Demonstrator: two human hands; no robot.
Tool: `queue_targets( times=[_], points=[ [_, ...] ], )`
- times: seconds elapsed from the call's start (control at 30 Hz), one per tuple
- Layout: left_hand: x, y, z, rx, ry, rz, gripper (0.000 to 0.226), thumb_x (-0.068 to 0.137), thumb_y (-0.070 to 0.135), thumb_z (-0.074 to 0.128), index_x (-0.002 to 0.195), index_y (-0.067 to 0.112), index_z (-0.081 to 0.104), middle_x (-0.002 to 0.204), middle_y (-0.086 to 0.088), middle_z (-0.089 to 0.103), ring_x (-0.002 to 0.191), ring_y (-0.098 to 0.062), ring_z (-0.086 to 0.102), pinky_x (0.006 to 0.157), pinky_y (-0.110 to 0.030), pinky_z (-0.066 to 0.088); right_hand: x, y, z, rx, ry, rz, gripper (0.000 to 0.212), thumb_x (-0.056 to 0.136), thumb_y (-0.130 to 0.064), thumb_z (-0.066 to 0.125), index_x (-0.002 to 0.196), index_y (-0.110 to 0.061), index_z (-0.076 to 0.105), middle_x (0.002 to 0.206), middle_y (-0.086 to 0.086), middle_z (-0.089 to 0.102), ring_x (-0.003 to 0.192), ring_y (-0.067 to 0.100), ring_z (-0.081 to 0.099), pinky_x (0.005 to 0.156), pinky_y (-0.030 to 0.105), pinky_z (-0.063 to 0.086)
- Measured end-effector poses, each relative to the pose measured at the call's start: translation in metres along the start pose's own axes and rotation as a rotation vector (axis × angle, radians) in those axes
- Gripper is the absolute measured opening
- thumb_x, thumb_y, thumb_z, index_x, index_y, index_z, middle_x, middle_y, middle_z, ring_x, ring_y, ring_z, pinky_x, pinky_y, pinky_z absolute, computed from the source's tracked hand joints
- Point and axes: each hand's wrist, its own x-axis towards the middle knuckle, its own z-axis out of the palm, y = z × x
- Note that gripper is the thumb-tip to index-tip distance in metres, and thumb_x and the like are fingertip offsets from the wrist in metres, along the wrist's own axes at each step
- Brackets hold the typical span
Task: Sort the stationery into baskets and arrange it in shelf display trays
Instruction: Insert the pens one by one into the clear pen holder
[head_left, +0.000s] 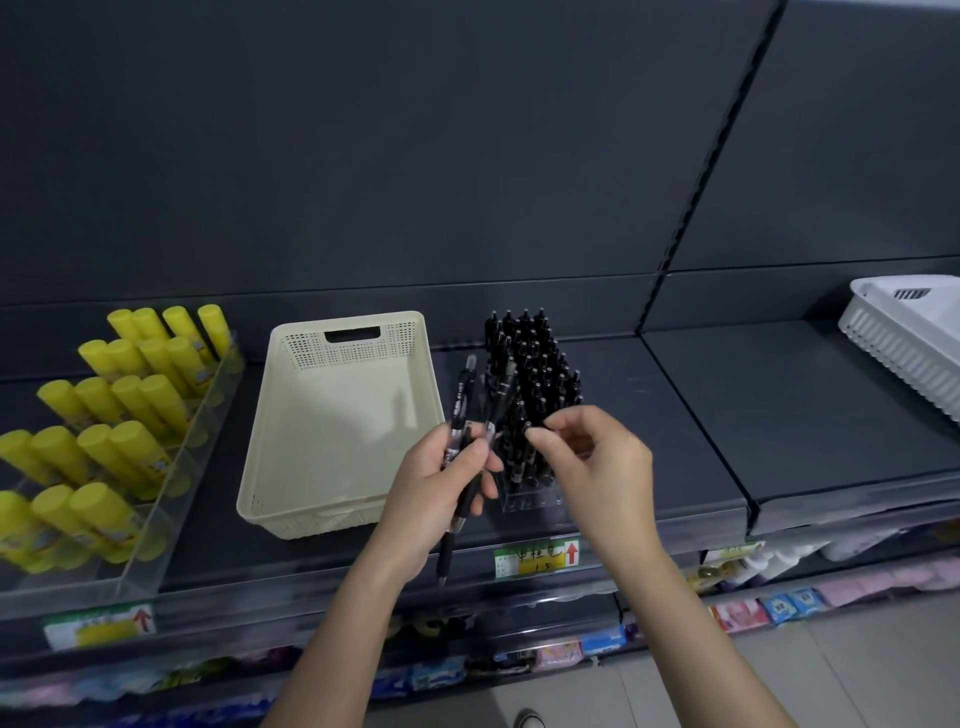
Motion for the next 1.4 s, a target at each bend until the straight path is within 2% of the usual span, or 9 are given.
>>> queue_targets(
  times=[0.1, 0.27, 0.4, 0.53, 0.67, 0.87, 1.0, 1.17, 1.4],
  points=[
    [-0.001, 0.004, 0.006, -0.035, -0.127, 0.002, 0.010, 0.088, 0.027, 0.058, 0.094, 0.029, 0.067, 0.083, -0.003, 0.070, 0.064, -0.018, 0.062, 0.053, -0.026, 0.047, 0.005, -0.013, -0.005, 0.215, -0.111, 0.092, 0.013, 0.081, -0.022, 0.072, 0.071, -0.015, 0.066, 0.064, -0.009, 0.062, 0.057, 0.003, 0.053, 0.057, 0.015, 0.044],
    [-0.001, 0.004, 0.007, -0.069, -0.164, -0.018, 0.010, 0.093, 0.020, 0.059, 0.098, 0.022, 0.068, 0.091, -0.008, 0.073, 0.080, -0.026, 0.071, 0.073, -0.033, 0.057, 0.006, -0.020, -0.011, 0.448, -0.161, 0.156, 0.027, 0.083, -0.011, 0.070, 0.072, 0.009, 0.055, 0.067, 0.022, 0.055, 0.059, 0.016, 0.053, 0.055, 0.024, 0.050],
    [0.001, 0.001, 0.003, -0.028, -0.016, -0.034, 0.012, 0.097, 0.017, 0.053, 0.103, 0.018, 0.063, 0.090, -0.003, 0.074, 0.077, -0.022, 0.072, 0.066, -0.028, 0.057, 0.012, -0.022, -0.028, 0.469, -0.024, 0.114, 0.015, 0.083, -0.013, 0.070, 0.072, -0.005, 0.064, 0.076, 0.024, 0.064, 0.064, 0.020, 0.062, 0.060, 0.024, 0.055],
    [0.003, -0.002, -0.001, 0.086, 0.074, 0.017, 0.014, 0.098, 0.023, 0.051, 0.101, 0.027, 0.063, 0.073, 0.003, 0.067, 0.056, -0.010, 0.055, 0.049, -0.020, 0.043, 0.019, -0.015, -0.035, 0.210, 0.081, 0.049, 0.007, 0.083, -0.020, 0.071, 0.077, -0.020, 0.069, 0.069, -0.002, 0.069, 0.069, 0.010, 0.067, 0.065, 0.020, 0.054],
    [0.006, -0.002, 0.001, 0.059, 0.088, -0.006, 0.022, 0.098, 0.021, 0.050, 0.105, 0.036, 0.064, 0.070, 0.006, 0.059, 0.056, -0.009, 0.049, 0.052, -0.021, 0.042, 0.015, -0.004, -0.020, 0.054, 0.050, 0.017, 0.006, 0.083, -0.020, 0.072, 0.089, -0.020, 0.072, 0.076, -0.015, 0.069, 0.071, -0.002, 0.063, 0.066, 0.009, 0.049],
    [0.005, -0.001, -0.004, 0.127, 0.058, 0.002, 0.039, 0.095, 0.018, 0.052, 0.112, 0.052, 0.061, 0.066, 0.016, 0.060, 0.067, -0.003, 0.059, 0.061, -0.013, 0.045, 0.013, 0.004, -0.010, -0.047, 0.040, -0.023, 0.010, 0.082, -0.020, 0.072, 0.090, -0.014, 0.072, 0.078, -0.007, 0.070, 0.073, 0.005, 0.065, 0.070, 0.019, 0.053],
    [0.006, -0.003, -0.001, 0.073, 0.104, -0.010, 0.027, 0.095, 0.014, 0.055, 0.113, 0.032, 0.063, 0.075, 0.006, 0.071, 0.071, -0.009, 0.068, 0.061, -0.016, 0.051, 0.014, 0.004, -0.007, -0.107, 0.039, -0.081, 0.018, 0.083, -0.022, 0.072, 0.080, -0.004, 0.068, 0.071, 0.003, 0.068, 0.068, 0.019, 0.064, 0.066, 0.036, 0.054],
    [0.007, -0.004, 0.000, 0.036, 0.178, -0.014, 0.013, 0.095, 0.012, 0.055, 0.097, 0.022, 0.063, 0.085, 0.003, 0.074, 0.070, -0.014, 0.070, 0.059, -0.019, 0.053, 0.009, 0.013, -0.001, -0.182, -0.021, -0.104, 0.024, 0.084, -0.020, 0.071, 0.069, -0.004, 0.060, 0.063, 0.004, 0.061, 0.062, 0.022, 0.059, 0.058, 0.033, 0.048],
    [0.002, 0.001, 0.002, 0.009, 0.148, 0.006, 0.023, 0.097, 0.027, 0.051, 0.086, 0.043, 0.064, 0.073, 0.007, 0.067, 0.050, -0.010, 0.052, 0.042, -0.020, 0.037, 0.003, 0.026, 0.008, -0.206, -0.086, -0.078, 0.019, 0.085, -0.018, 0.069, 0.077, -0.002, 0.065, 0.069, 0.008, 0.065, 0.067, 0.023, 0.060, 0.064, 0.038, 0.050]
  ],
)
